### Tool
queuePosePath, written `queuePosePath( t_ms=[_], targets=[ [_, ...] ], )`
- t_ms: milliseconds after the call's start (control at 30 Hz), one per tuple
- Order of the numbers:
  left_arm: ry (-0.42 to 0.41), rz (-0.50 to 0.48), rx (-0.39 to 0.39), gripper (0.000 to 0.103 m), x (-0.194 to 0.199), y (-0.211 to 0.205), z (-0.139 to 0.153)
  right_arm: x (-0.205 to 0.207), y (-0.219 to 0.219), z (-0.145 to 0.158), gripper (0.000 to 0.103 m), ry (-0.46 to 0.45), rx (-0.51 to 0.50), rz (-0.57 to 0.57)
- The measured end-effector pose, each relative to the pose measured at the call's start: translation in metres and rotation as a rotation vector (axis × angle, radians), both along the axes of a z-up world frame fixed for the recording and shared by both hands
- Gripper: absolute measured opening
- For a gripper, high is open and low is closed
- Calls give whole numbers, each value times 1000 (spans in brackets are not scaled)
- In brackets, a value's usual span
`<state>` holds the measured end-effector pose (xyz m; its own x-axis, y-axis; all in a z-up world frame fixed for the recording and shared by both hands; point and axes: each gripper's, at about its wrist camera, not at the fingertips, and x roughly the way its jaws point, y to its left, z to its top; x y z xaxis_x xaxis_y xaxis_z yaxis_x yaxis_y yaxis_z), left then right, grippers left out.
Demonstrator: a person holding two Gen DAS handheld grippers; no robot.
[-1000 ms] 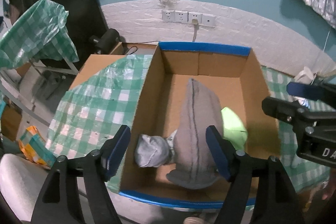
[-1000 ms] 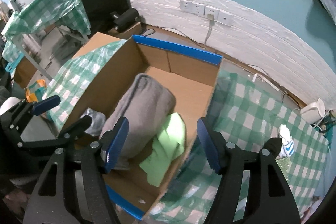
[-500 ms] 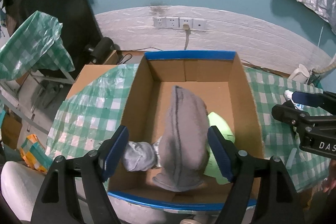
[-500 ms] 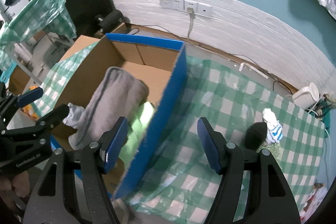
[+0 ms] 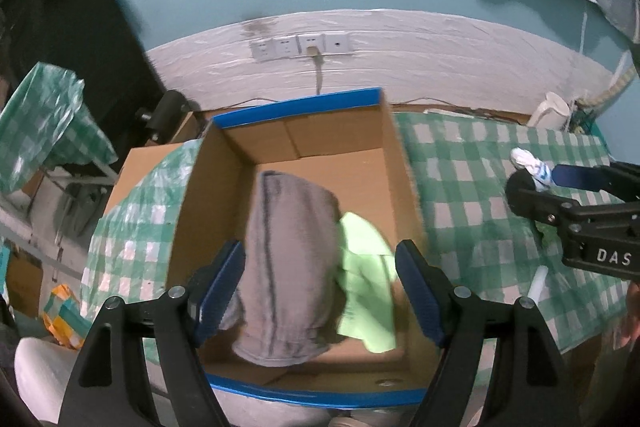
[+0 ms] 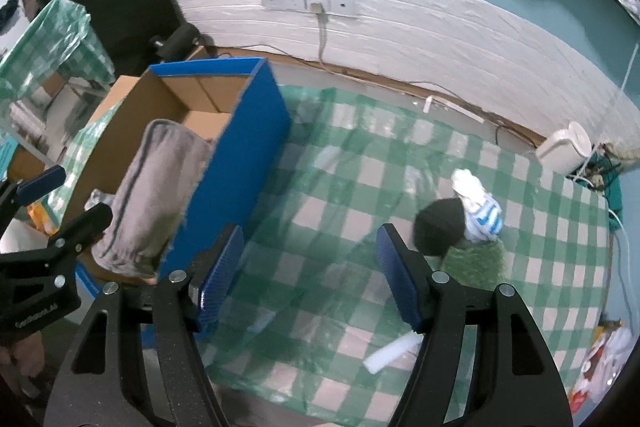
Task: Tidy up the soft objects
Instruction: 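Move both tools back over the remaining items on the bed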
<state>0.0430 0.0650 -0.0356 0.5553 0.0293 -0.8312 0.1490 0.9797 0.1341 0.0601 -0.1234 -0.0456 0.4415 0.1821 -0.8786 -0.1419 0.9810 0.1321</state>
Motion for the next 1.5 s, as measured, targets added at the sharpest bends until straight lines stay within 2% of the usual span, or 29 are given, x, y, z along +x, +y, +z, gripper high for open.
queuePosePath(
  t_ms=[367, 767, 1133, 1500],
  targets=[
    [16, -121, 52, 79, -10, -68, -8, -8, -57, -15, 69, 22, 12, -88],
    [72, -166, 84, 79, -5, -113, -36, -7, -119, -46, 69, 74, 13, -204],
    [117, -204, 94, 79, 5, -147, -60, -5, -157, -82, 69, 111, -4, -266],
    [180, -243, 117, 79, 20, -180, -100, 4, -173, -119, 69, 157, -16, -290]
  ],
)
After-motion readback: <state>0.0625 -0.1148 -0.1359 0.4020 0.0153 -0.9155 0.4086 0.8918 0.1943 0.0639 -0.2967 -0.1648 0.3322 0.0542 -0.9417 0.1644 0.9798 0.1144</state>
